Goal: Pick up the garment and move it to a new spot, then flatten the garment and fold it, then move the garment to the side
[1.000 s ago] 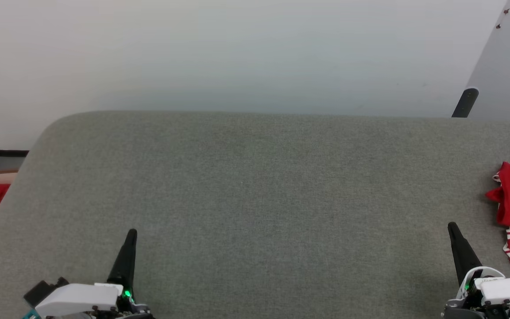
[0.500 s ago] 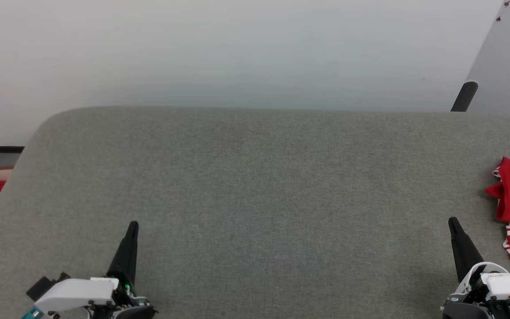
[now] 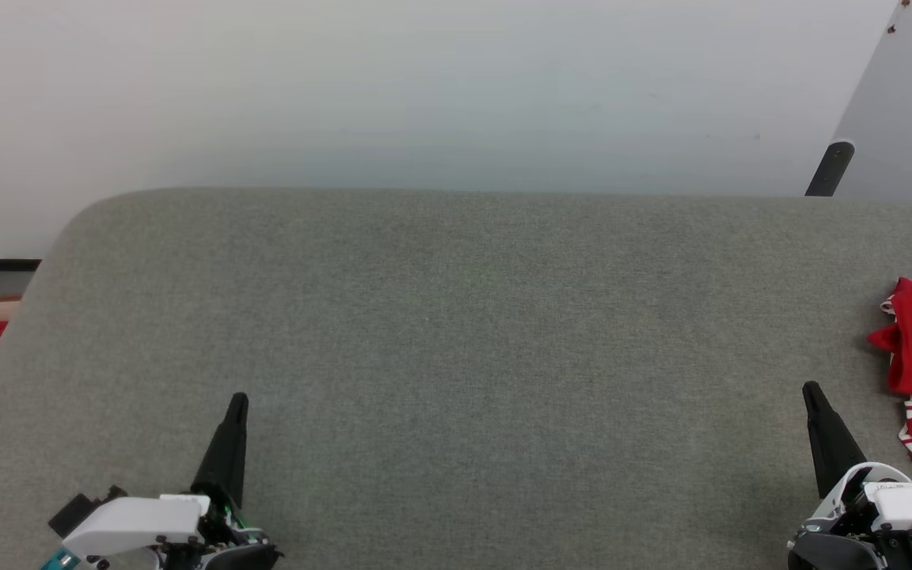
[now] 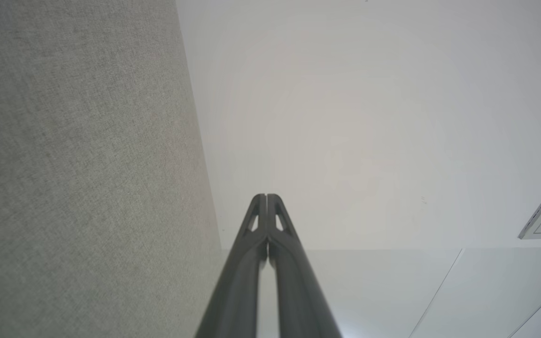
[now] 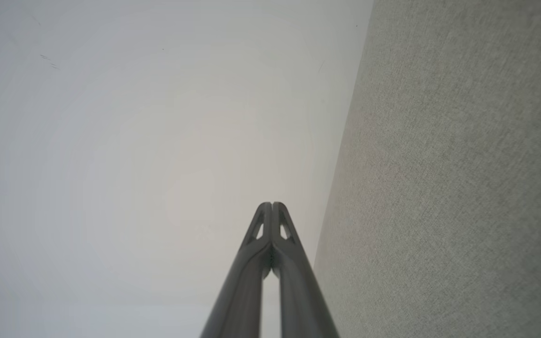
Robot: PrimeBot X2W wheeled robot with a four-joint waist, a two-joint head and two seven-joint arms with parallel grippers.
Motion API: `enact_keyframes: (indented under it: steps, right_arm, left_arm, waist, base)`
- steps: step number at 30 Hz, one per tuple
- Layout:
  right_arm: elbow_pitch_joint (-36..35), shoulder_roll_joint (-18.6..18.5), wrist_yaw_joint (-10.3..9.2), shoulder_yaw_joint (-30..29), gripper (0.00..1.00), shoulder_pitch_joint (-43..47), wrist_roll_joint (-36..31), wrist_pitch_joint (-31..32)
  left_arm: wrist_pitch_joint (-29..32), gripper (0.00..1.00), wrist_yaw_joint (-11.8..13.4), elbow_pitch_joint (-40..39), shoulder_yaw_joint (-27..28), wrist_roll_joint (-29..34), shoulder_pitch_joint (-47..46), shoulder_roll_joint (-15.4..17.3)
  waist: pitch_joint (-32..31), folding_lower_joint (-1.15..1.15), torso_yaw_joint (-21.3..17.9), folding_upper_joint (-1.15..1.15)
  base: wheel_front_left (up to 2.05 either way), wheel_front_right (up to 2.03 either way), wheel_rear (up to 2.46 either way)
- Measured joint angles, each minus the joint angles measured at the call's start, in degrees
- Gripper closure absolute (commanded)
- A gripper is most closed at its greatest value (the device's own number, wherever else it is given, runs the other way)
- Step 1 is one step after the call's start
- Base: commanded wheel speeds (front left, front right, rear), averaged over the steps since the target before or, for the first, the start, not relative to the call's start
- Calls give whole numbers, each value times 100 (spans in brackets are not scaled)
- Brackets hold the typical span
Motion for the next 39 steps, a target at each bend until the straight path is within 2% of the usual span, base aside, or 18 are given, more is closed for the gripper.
enact_keyframes:
  steps: [39]
  right_arm:
    - [0,0,0,0,100,0,0,0]
  left_arm:
    - [0,100,0,-1,0,0,-1,0]
  waist:
    - [0,0,0,0]
  base:
    - [0,0,0]
